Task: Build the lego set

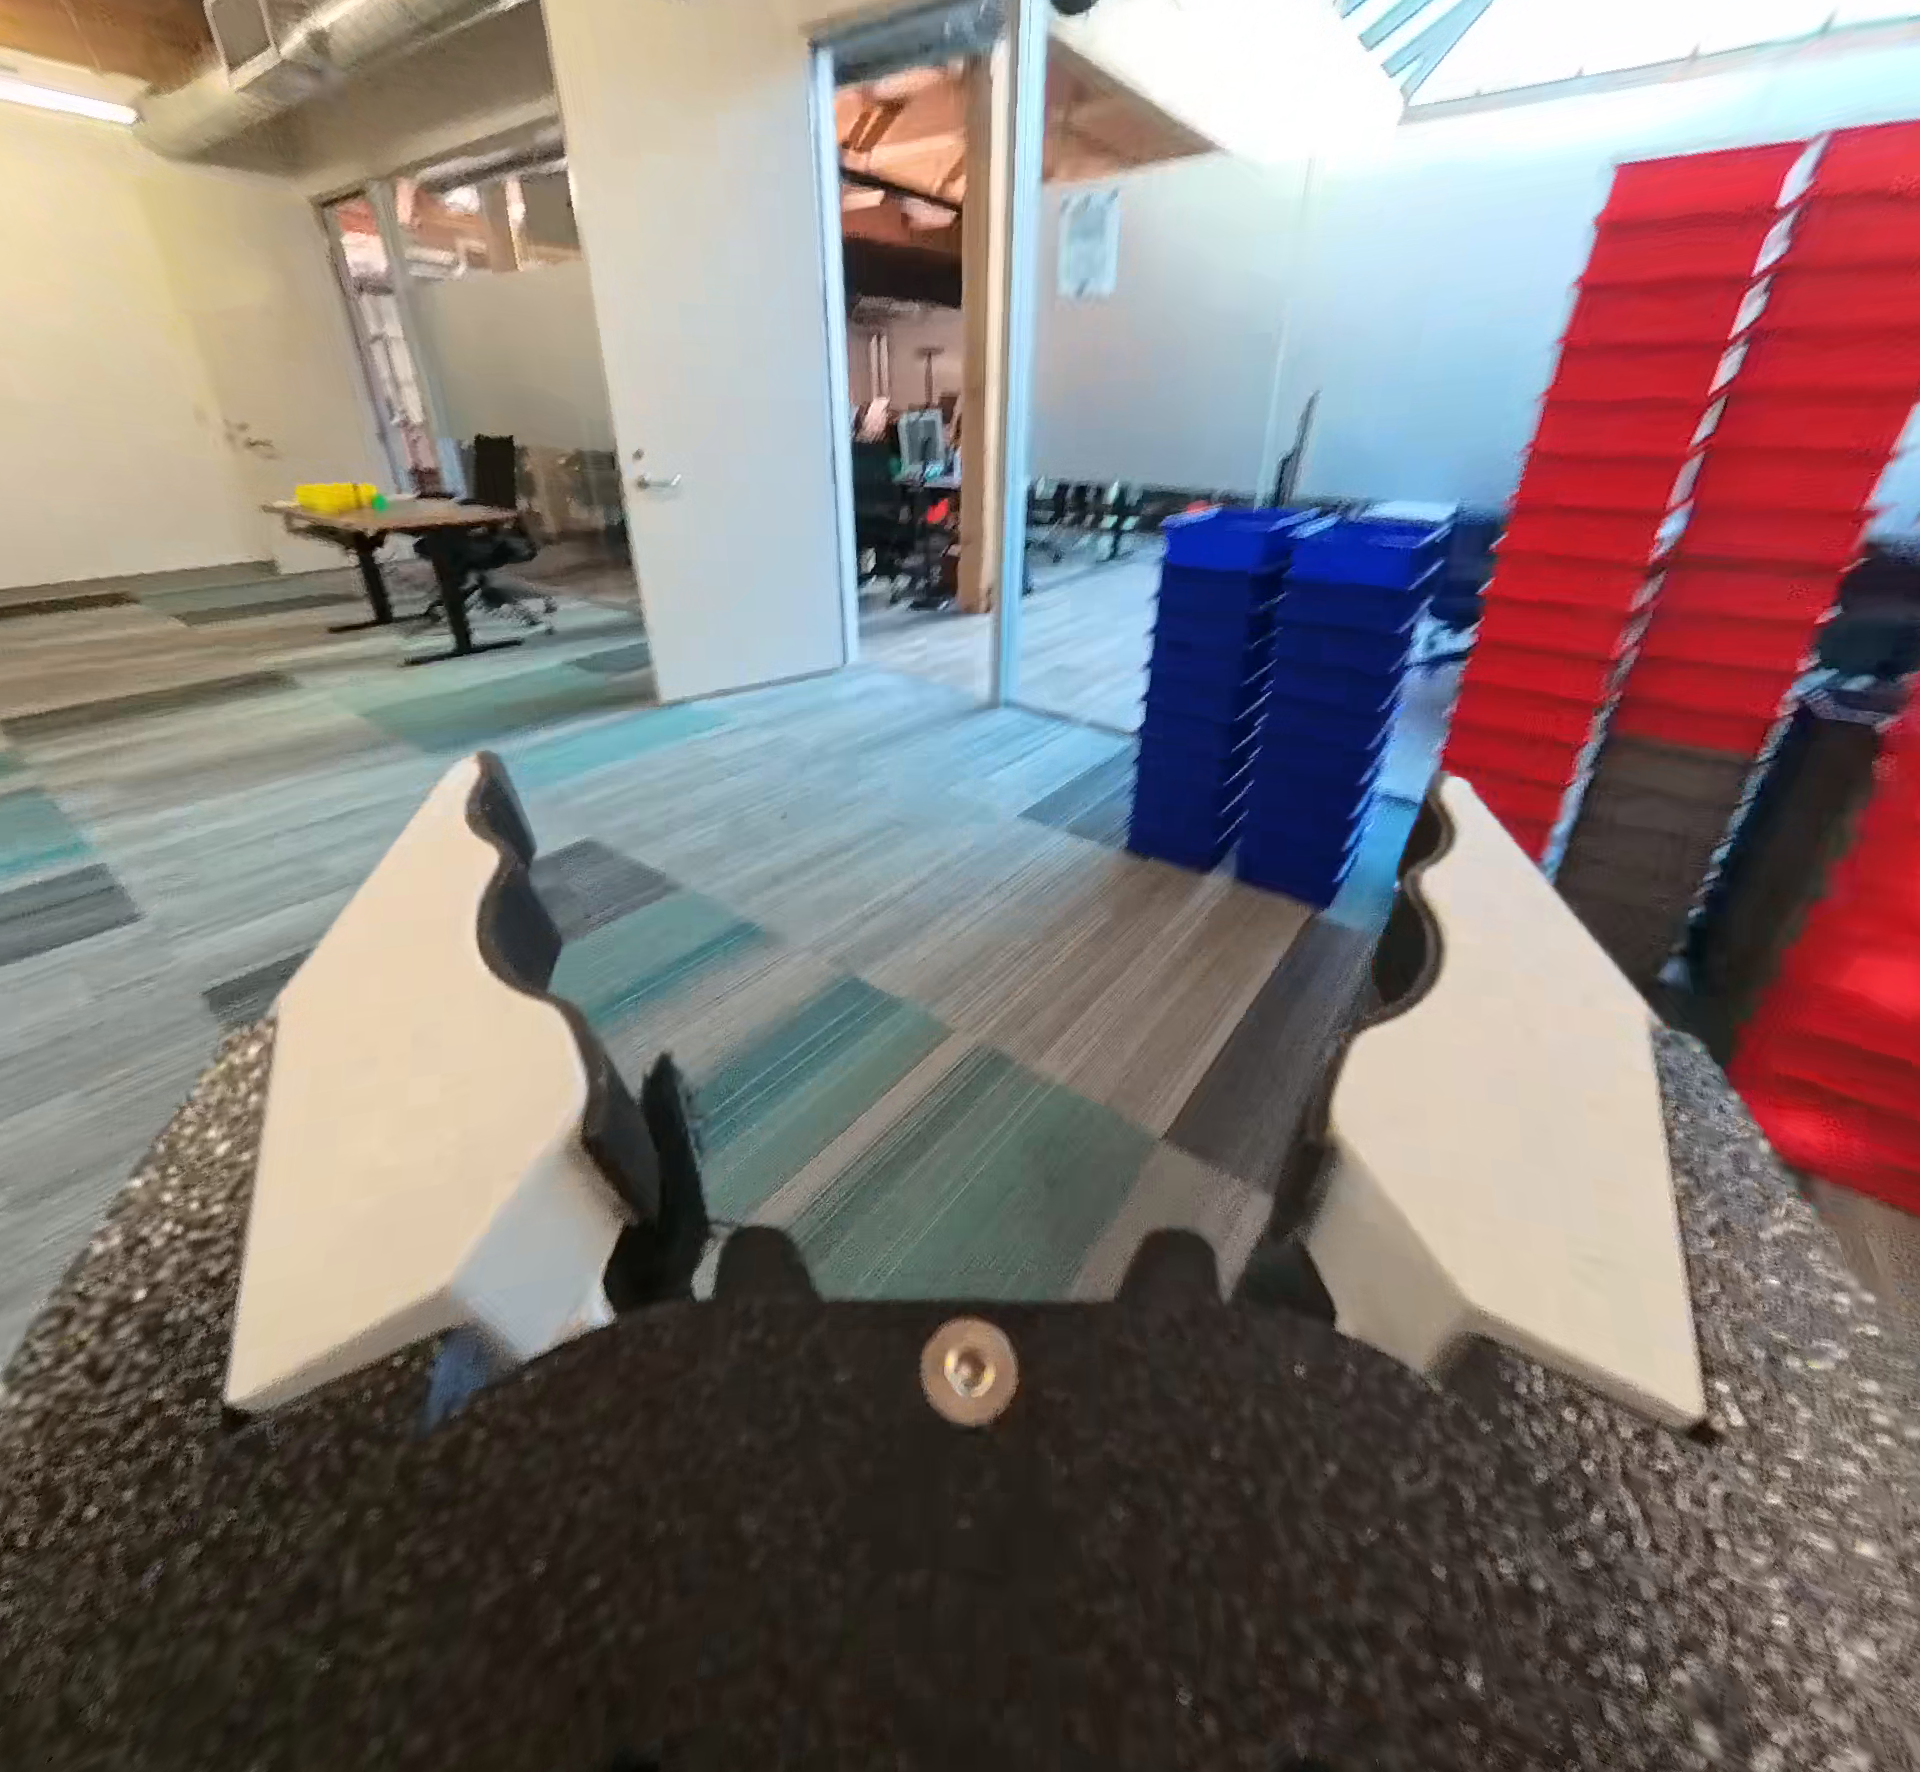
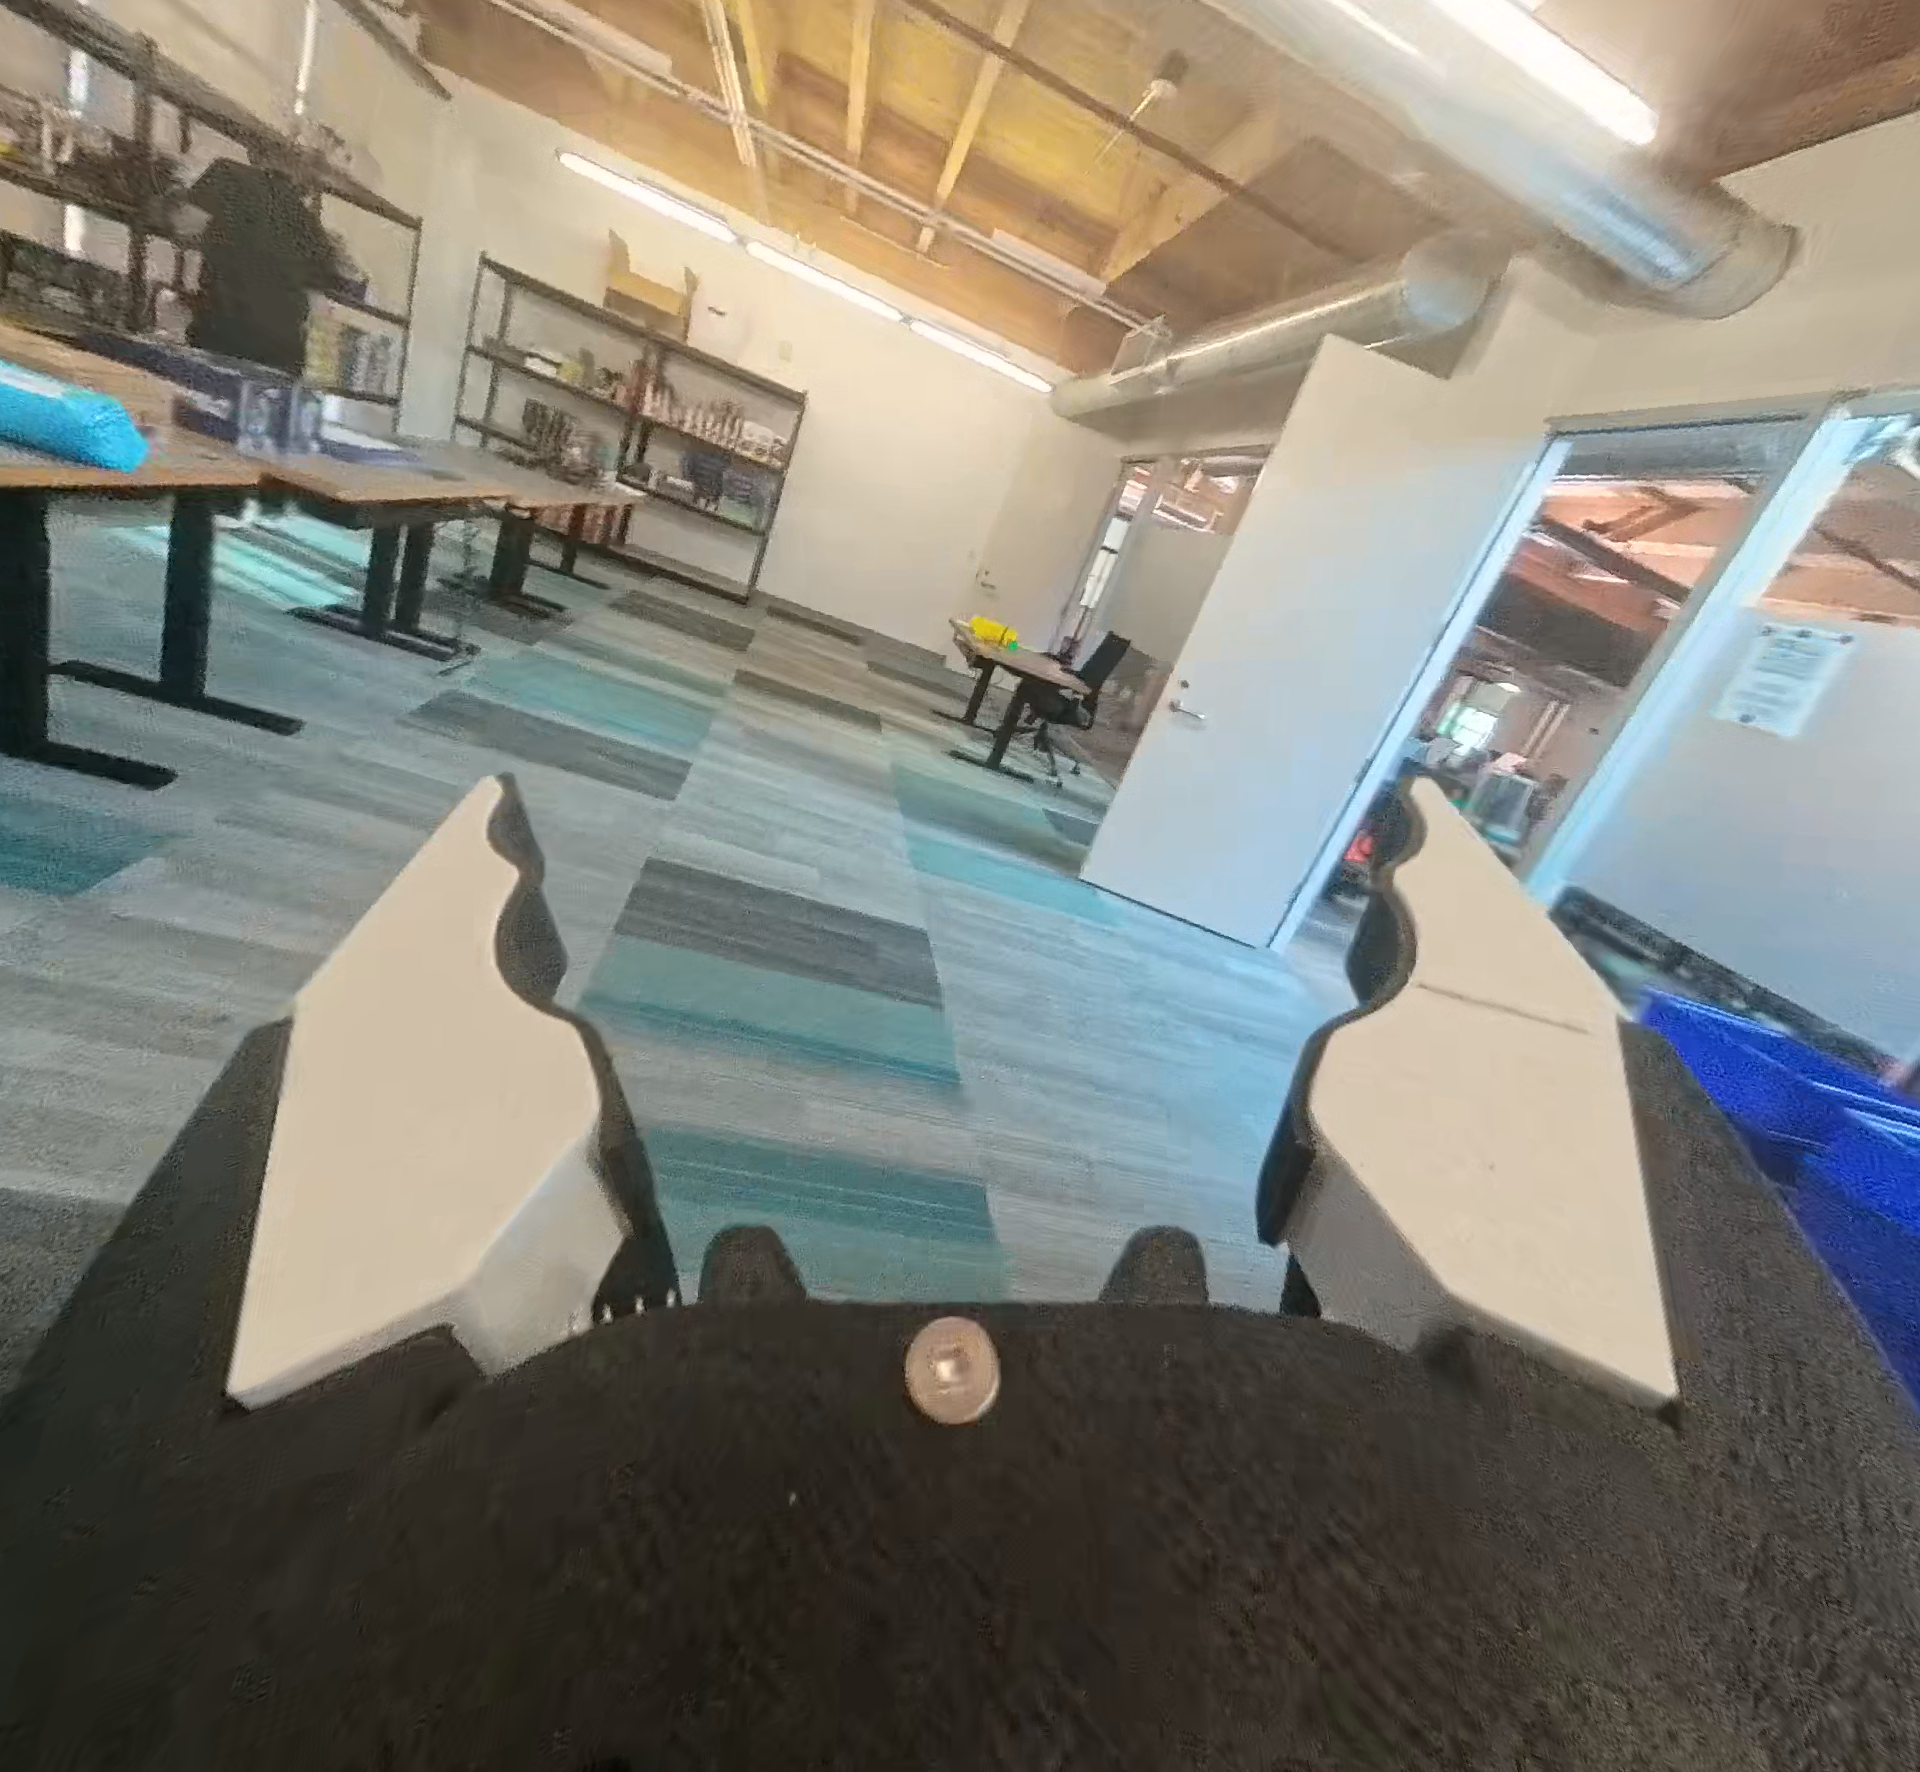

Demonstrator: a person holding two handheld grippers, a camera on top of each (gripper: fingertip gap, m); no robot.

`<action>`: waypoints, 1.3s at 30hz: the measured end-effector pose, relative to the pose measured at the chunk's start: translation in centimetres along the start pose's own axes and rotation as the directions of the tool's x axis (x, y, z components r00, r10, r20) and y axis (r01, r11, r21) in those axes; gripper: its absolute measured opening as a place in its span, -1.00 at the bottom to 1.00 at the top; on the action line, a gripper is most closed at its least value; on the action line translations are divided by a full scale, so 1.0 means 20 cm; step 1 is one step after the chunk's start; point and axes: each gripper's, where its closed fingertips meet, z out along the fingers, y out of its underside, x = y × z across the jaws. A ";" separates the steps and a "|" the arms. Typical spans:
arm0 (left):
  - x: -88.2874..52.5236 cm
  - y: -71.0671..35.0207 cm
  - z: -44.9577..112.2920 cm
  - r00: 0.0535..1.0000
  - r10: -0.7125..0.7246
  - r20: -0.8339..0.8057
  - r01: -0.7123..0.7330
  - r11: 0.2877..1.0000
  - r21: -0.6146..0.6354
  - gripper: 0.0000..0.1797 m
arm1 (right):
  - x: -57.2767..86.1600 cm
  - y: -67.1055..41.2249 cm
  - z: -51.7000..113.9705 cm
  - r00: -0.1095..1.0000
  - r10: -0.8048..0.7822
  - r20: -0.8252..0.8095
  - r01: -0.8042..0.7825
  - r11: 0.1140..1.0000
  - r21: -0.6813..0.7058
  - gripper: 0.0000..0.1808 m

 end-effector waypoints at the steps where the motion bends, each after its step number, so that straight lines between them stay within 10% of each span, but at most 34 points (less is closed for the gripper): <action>1: -0.06 0.06 0.08 1.000 0.011 0.022 -0.011 0.999 -0.040 0.75 | 0.00 0.06 0.13 0.999 0.014 0.041 -0.013 1.000 -0.011 0.69; 15: -1.38 0.60 1.53 0.897 0.151 0.416 -0.050 0.969 -0.242 0.75 | 0.39 1.03 2.13 0.982 0.118 0.147 -0.105 0.990 -0.089 0.54; 30: -1.87 0.64 4.45 0.973 -0.011 0.232 -0.015 0.994 0.111 0.74 | 1.97 2.26 3.45 0.943 -0.162 -0.290 0.083 0.960 -0.266 0.43; 39: -2.70 0.79 5.57 0.912 0.026 0.410 -0.010 0.999 -0.041 0.75 | 2.22 2.64 5.42 0.991 0.133 0.000 -0.133 0.990 -0.042 0.39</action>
